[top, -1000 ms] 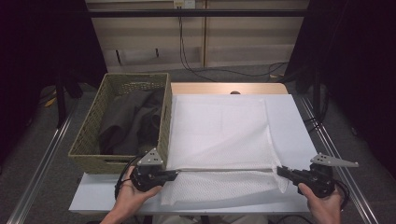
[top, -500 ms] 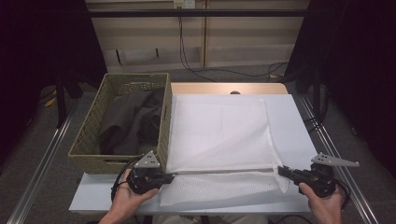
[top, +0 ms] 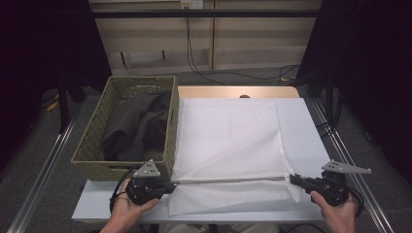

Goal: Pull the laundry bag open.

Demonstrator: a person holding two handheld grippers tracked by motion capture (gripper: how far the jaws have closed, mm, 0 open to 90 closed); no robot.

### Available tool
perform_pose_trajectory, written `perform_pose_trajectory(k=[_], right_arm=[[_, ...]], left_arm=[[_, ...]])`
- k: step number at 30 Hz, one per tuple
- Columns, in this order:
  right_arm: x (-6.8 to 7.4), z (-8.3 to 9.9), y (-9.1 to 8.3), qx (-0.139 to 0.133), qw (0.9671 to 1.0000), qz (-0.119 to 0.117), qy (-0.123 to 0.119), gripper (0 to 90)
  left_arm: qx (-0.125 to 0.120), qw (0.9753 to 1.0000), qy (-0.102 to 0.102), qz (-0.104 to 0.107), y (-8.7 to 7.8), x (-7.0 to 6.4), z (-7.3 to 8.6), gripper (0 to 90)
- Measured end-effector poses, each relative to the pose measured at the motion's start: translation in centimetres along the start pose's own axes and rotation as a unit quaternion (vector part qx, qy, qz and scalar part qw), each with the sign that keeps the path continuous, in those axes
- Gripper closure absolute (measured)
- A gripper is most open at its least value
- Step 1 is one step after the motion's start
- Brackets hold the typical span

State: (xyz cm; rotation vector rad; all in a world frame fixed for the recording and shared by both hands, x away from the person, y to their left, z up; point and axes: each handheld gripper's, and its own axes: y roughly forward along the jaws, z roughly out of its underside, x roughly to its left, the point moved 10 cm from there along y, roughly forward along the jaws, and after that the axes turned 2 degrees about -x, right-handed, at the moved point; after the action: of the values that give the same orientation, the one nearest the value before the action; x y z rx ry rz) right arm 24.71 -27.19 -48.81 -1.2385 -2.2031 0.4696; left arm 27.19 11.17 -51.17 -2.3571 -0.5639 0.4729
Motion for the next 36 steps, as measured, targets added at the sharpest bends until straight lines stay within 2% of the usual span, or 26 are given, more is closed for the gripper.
perform_pose_trajectory(k=[2,7,10,13,14,15,17,22,23,24,26,30,32,33,34,36], right_arm=[[-0.2,0.1,-0.1,0.001,1.0000,0.006,0.001,86.9],[-0.4,0.1,-0.3,-0.004,0.9999,0.014,0.001,87.0],[-0.8,0.2,-0.3,-0.005,0.9999,0.015,0.006,86.9],[-0.9,0.3,-0.4,-0.005,0.9998,0.016,0.008,87.0],[-0.9,0.3,-0.5,-0.005,0.9998,0.017,0.010,87.1],[-1.0,0.3,-0.5,-0.006,0.9998,0.018,0.010,87.0],[-1.1,0.5,-0.6,-0.003,0.9998,0.016,0.012,87.0],[-1.0,0.6,-0.6,-0.001,0.9998,0.019,0.011,87.0],[-1.0,0.7,-0.6,0.001,0.9997,0.021,0.011,87.0],[-1.1,0.7,-0.6,0.002,0.9997,0.021,0.011,87.1],[-1.2,0.7,-0.7,0.002,0.9995,0.030,0.001,87.3],[-1.3,1.1,-0.6,0.008,0.9995,0.029,0.011,87.3],[-1.7,1.3,-0.4,0.016,0.9993,0.033,0.003,87.3],[-1.9,1.3,-0.5,0.012,0.9993,0.031,0.015,87.3],[-1.8,1.3,-0.5,0.013,0.9993,0.030,0.015,87.3],[-1.4,1.5,-0.6,0.018,0.9992,0.035,0.004,87.3]], left_arm=[[-0.002,1.0000,-0.003,0.004,-0.1,0.0,0.0,86.7],[-0.001,1.0000,-0.001,-0.007,-0.4,0.2,0.1,86.7],[-0.005,1.0000,-0.007,-0.002,-0.6,0.2,0.1,86.8],[-0.006,0.9999,-0.012,-0.008,-0.8,0.5,0.5,86.7],[-0.010,0.9996,-0.014,-0.022,-1.1,0.9,0.6,86.7],[-0.018,0.9995,-0.020,-0.018,-1.2,0.9,0.6,86.7],[-0.010,0.9996,-0.024,-0.013,-1.3,1.0,0.9,86.7],[-0.007,0.9996,-0.021,-0.014,-1.3,1.1,1.2,86.7],[-0.012,0.9993,-0.022,-0.028,-1.4,1.4,1.1,86.7],[-0.010,0.9993,-0.019,-0.029,-1.5,1.4,1.0,86.8],[-0.009,0.9993,-0.021,-0.028,-1.5,1.7,1.1,86.8],[-0.009,0.9995,-0.022,-0.023,-1.4,1.8,1.2,86.8],[-0.013,0.9995,-0.023,-0.015,-1.2,1.5,1.2,86.7],[-0.005,0.9996,-0.019,-0.020,-1.1,1.4,1.4,86.8],[-0.003,0.9995,-0.020,-0.024,-1.1,1.5,1.5,86.7],[-0.003,0.9995,-0.024,-0.021,-1.1,1.6,1.7,86.7]])
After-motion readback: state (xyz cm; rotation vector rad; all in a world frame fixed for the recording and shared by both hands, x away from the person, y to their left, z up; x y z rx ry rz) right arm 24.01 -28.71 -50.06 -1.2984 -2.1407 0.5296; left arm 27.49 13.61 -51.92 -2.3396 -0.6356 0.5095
